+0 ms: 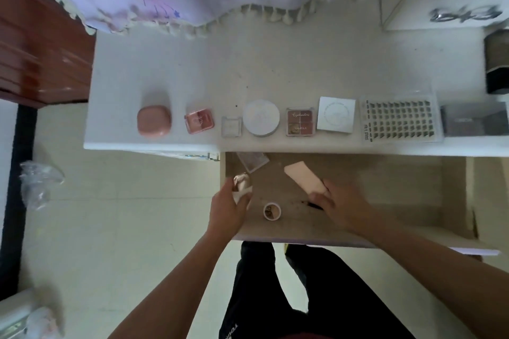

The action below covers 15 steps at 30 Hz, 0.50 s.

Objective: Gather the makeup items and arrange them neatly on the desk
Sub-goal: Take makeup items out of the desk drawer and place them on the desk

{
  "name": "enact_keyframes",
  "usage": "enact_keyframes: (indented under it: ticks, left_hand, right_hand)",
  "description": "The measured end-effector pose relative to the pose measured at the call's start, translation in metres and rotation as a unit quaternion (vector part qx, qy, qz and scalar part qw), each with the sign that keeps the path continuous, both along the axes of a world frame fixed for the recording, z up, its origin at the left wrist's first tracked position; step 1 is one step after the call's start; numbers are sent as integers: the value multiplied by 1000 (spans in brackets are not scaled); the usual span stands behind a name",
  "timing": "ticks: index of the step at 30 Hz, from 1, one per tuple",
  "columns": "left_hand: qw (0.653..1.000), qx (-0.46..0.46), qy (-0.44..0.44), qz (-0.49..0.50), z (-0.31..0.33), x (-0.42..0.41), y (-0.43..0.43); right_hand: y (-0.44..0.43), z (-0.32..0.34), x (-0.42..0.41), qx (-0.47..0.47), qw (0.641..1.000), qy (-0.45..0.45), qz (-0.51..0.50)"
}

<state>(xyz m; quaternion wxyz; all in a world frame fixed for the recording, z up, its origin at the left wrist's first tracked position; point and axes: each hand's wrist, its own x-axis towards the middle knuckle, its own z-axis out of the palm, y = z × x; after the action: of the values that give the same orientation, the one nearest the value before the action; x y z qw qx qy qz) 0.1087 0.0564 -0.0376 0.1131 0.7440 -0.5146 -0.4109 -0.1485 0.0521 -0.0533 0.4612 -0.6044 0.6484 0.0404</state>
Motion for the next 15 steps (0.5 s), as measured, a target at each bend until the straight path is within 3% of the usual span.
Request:
enact_keyframes:
  ticks: [5, 10, 15]
  left_hand:
    - [992, -41, 13, 119, 56, 48, -17]
    - [964, -20, 68, 258, 88, 124, -55]
    - [963, -25, 72, 257, 96, 208, -94]
  right_hand:
    - [-24, 55, 44, -26, 997, -66, -2]
    - [-60, 94, 100, -92, 992, -62, 60]
    - [-110, 114, 174, -73, 994, -72, 39]
